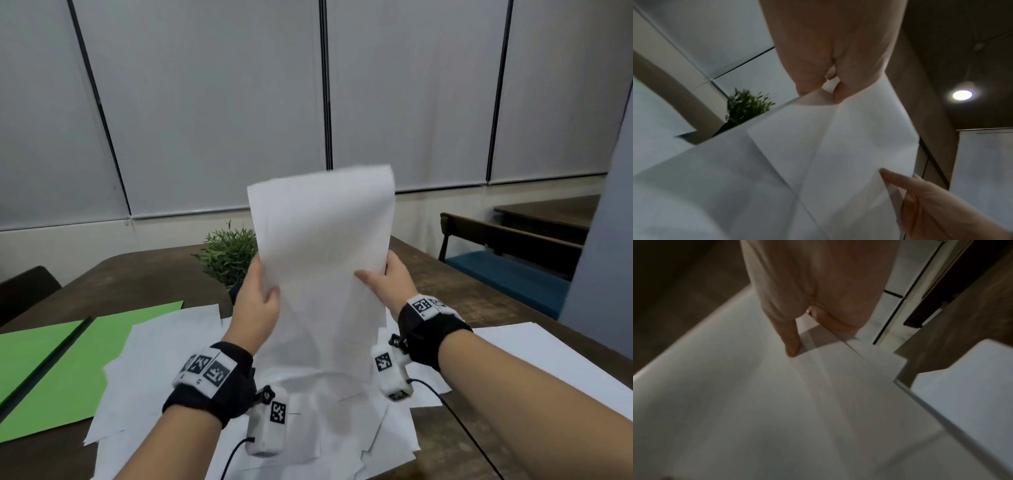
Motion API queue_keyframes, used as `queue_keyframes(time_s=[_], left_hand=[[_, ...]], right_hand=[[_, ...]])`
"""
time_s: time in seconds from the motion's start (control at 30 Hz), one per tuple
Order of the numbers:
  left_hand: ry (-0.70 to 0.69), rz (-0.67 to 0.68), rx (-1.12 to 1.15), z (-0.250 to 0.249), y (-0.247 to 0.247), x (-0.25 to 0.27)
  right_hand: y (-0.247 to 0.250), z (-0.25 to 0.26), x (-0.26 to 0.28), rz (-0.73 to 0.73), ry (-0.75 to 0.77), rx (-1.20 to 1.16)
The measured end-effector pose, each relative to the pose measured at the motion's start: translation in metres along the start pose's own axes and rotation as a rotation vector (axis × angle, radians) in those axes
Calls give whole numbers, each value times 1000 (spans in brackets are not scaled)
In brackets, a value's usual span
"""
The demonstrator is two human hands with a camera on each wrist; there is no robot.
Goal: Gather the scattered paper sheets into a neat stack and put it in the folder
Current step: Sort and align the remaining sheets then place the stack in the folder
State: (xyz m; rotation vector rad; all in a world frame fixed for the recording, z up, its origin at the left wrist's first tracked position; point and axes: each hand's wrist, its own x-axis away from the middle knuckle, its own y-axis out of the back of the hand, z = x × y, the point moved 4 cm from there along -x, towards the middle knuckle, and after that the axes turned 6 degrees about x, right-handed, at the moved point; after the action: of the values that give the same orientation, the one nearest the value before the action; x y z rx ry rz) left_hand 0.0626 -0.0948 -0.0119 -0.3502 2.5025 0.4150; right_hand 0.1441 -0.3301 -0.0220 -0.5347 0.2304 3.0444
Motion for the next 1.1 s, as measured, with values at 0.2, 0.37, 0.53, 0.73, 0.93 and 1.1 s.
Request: queue_keyframes(time_s=[0.2, 0.37, 0.53, 0.73, 0.93, 1.1], left_hand=[[-104, -65, 17, -34, 6, -12], [52, -168, 47, -25, 1, -12], [-15, -231, -32, -37, 2, -14], [35, -302, 31, -25, 21, -12], [283, -197, -11, 35, 12, 31], [384, -122, 10, 30, -5, 26]], right_hand=[[-13, 35, 0, 19, 104, -157], [-27, 22, 11, 107, 24, -191], [-33, 25, 10, 42, 58, -147], [-33, 19, 4, 77, 16, -196], [-51, -42, 29, 202, -152, -55], [-24, -35, 6, 127, -166, 108]])
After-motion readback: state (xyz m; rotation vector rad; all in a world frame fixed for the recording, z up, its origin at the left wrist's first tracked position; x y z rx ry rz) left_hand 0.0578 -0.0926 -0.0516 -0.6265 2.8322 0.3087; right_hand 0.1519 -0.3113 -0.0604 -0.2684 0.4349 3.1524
